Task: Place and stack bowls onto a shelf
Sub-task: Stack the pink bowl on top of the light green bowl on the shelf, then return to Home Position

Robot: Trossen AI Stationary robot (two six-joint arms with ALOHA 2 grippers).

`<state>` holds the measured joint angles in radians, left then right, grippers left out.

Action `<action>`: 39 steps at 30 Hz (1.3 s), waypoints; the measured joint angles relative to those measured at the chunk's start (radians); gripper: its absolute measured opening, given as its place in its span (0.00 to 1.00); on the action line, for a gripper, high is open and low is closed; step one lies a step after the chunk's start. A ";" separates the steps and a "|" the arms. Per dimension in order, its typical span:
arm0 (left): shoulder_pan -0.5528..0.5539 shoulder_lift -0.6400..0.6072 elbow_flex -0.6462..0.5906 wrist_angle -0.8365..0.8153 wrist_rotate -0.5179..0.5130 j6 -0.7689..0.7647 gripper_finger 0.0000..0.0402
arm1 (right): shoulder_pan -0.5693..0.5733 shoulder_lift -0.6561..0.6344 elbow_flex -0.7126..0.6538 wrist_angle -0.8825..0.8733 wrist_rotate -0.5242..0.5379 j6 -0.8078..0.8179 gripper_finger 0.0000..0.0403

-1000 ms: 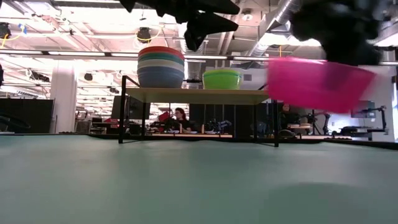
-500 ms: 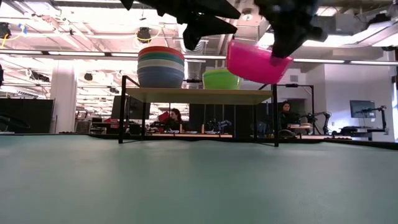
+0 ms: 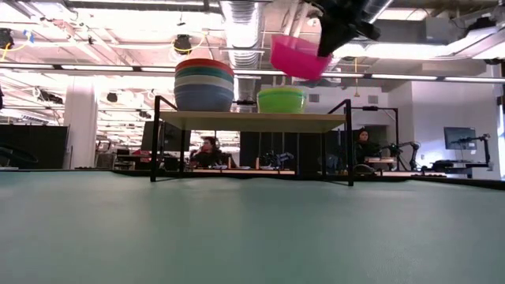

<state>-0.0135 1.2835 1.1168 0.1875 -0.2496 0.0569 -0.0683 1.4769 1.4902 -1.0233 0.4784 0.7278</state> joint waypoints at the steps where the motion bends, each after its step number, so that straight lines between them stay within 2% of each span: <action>1: 0.008 -0.023 0.000 -0.003 -0.010 0.013 0.35 | -0.017 0.000 0.013 0.012 0.000 -0.016 0.06; 5: 0.041 -0.097 0.001 -0.069 -0.027 0.017 0.35 | -0.087 0.000 0.051 0.082 -0.002 -0.064 0.06; 14: 0.060 -0.161 0.000 -0.368 -0.006 -0.103 0.35 | -0.268 0.000 0.058 0.212 -0.032 -0.075 0.06; 18: 0.060 -0.160 -0.014 -0.443 0.017 -0.134 0.35 | -0.357 0.015 0.059 0.238 -0.104 -0.075 0.07; 24: 0.060 -0.160 -0.064 -0.443 0.040 -0.152 0.35 | -0.465 0.111 0.058 0.236 -0.331 -0.047 0.06; 26: 0.060 -0.160 -0.075 -0.444 0.045 -0.159 0.35 | -0.479 0.139 0.057 0.220 -0.363 -0.043 0.07; 31: 0.060 -0.161 -0.077 -0.462 0.062 -0.175 0.35 | -0.482 0.154 0.057 0.232 -0.366 -0.017 0.15; 39: 0.060 -0.161 -0.077 -0.463 0.061 -0.175 0.35 | -0.485 0.095 0.057 0.242 -0.357 -0.002 0.35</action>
<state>0.0467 1.1229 1.0401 -0.2756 -0.1887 -0.1177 -0.5533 1.5719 1.5475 -0.7809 0.1215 0.7259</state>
